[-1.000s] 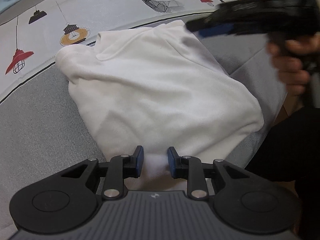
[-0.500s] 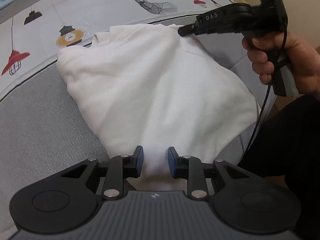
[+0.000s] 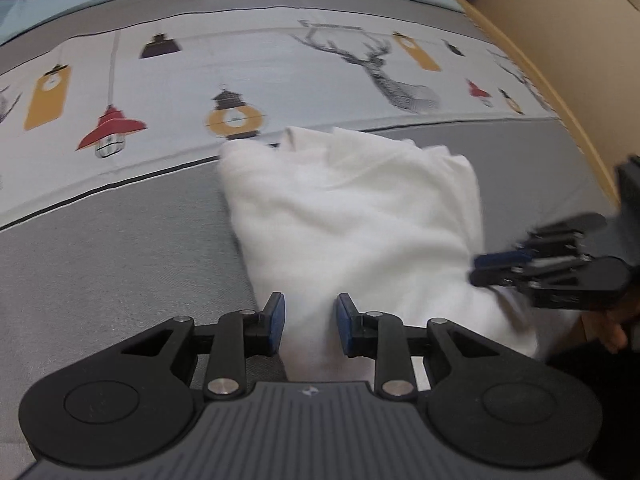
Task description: Fold small clothes
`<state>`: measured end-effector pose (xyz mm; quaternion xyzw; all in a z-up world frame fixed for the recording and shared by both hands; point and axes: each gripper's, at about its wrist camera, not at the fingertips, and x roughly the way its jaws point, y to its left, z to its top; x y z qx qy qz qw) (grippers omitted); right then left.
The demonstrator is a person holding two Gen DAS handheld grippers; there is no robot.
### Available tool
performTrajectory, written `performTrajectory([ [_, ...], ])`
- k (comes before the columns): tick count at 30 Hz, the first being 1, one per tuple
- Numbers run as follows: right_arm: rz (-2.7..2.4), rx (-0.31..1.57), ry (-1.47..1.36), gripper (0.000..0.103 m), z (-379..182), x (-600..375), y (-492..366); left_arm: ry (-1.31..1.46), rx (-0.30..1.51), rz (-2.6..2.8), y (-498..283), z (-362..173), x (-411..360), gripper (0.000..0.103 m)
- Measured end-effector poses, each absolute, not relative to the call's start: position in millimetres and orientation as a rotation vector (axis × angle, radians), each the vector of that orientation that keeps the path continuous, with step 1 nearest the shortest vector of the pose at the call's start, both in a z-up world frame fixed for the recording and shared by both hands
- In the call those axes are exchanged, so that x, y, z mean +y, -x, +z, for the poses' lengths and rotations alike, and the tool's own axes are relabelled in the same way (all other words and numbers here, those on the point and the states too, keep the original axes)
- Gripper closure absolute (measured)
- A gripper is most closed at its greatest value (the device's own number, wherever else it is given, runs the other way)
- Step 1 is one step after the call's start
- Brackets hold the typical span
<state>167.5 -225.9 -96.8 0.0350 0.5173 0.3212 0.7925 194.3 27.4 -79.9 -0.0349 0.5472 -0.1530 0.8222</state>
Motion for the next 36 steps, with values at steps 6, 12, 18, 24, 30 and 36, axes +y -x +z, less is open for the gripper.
performTrajectory([
  [6,0.513,1.011,-0.312,0.036,-85,-252,-184,0.208,1.183,-0.232,-204,-91,46,0.041],
  [12,0.424,1.185,-0.417,0.036,-121,-247,-201,0.346,1.252,-0.220,-210,-116,58,0.033],
  [18,0.431,1.217,-0.461,0.037,-132,-230,-213,0.412,1.292,-0.243,-221,-137,57,0.032],
  [24,0.439,1.135,-0.424,0.071,-121,-220,-219,0.327,1.223,-0.318,-227,-131,48,0.062],
  [30,0.507,0.888,-0.486,0.077,-90,-214,-222,0.308,1.034,-0.273,-229,-97,67,0.065],
  [36,0.286,0.699,-0.396,0.065,-65,-220,-222,0.341,0.857,-0.116,-222,-71,96,0.055],
])
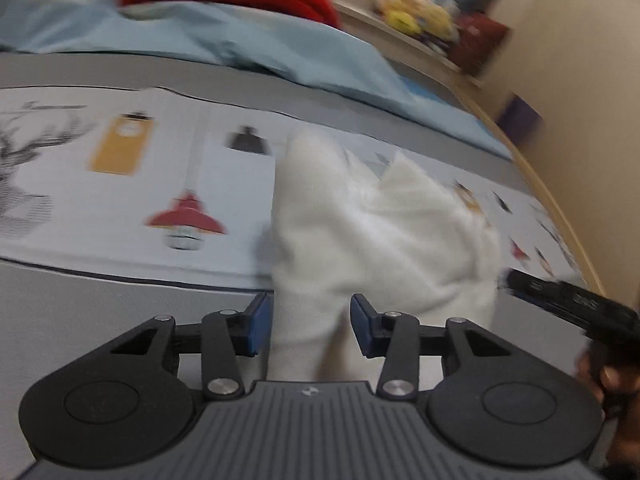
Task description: Fold small clothes
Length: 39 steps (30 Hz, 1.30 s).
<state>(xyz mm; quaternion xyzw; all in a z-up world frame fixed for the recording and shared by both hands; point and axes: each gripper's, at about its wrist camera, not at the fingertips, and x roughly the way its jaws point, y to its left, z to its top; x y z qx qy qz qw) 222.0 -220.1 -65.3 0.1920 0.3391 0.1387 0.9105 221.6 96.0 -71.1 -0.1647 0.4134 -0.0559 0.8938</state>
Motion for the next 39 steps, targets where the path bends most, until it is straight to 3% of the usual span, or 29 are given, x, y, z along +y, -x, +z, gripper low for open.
performTrajectory([
  [4,0.445,0.700,-0.388,0.065,-59,-218,-214,0.351,0.889,-0.160,-215,-73,99,0.056],
  [8,0.518,0.897,-0.122,0.068,-82,-181,-212,0.247,1.030,-0.215,-214,-94,80,0.058],
  [11,0.426,1.031,-0.013,0.056,-110,-172,-216,0.080,1.208,-0.166,-212,-130,59,0.056],
  [16,0.356,0.893,-0.076,0.057,-70,-186,-200,0.000,1.078,-0.123,-190,-96,42,0.056],
  [20,0.319,0.760,-0.139,0.055,-21,-208,-178,-0.023,0.946,-0.046,-158,-43,38,0.044],
  [24,0.325,0.628,-0.137,0.035,17,-224,-132,0.004,0.787,0.006,-116,6,35,0.026],
  [27,0.336,0.551,-0.112,0.029,31,-227,-94,0.028,0.700,0.040,-74,29,22,0.023],
  [33,0.287,0.517,-0.127,0.023,24,-230,-38,0.014,0.672,0.088,-11,23,-17,0.022],
  [39,0.270,0.543,-0.126,0.020,16,-225,-28,-0.018,0.703,0.102,-10,2,-26,0.022],
])
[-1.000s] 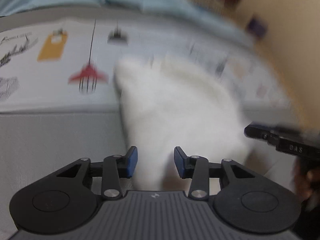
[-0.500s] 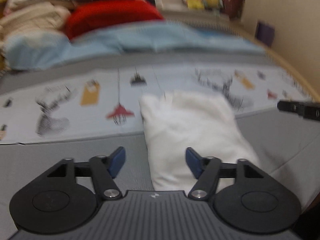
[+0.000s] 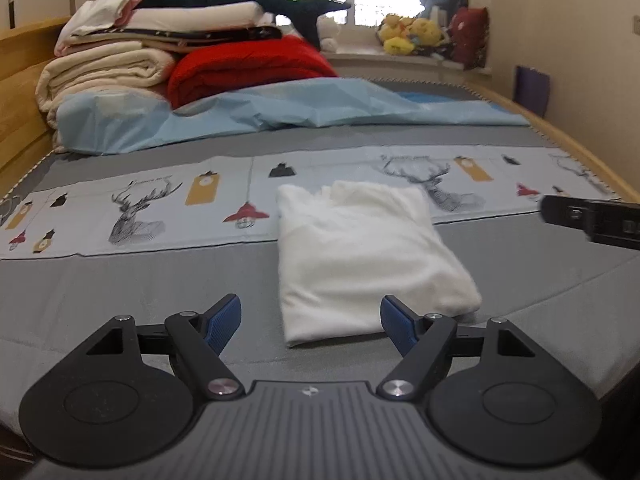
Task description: Fold small clothes
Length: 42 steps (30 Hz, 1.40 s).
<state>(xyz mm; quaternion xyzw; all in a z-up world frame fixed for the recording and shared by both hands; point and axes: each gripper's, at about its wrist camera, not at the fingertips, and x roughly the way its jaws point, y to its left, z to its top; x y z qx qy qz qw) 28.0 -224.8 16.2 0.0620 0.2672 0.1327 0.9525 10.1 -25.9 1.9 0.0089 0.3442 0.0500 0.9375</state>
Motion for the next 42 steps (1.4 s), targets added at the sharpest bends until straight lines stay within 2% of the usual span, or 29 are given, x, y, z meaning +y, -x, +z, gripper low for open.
performTrajectory([
  [5,0.282,0.589,-0.098,0.020,7,-215,-32,0.097,0.755,0.129,-24,-12,-10,0.022],
  [42,0.369,0.599,-0.002,0.020,4,-183,-26,0.055,0.756,0.068,-32,-19,-22,0.017],
])
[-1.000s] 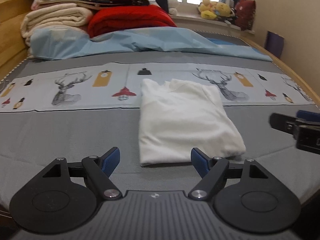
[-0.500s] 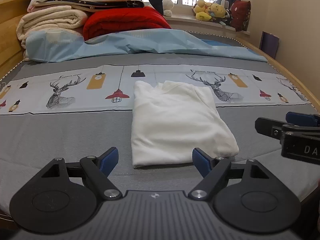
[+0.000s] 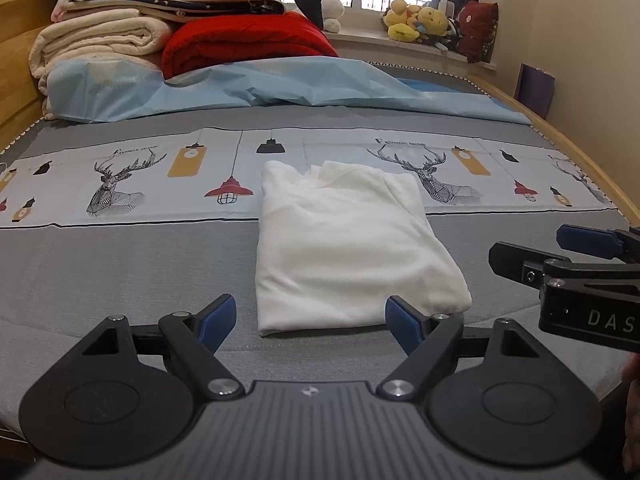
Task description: Fold small clothes
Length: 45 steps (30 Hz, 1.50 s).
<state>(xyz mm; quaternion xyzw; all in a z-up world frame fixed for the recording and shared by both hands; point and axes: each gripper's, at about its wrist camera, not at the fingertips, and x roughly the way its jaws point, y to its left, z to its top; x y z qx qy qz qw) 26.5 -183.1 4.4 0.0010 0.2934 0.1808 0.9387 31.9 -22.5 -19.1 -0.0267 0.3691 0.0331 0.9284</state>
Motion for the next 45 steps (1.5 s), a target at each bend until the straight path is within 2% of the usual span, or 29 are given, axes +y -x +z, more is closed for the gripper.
performTrajectory([
  [45,0.393,0.601,0.017,0.020,4.4,-181.5,-24.7,0.055,0.768,0.053,-32.0,-22.9,-27.5,0.017],
])
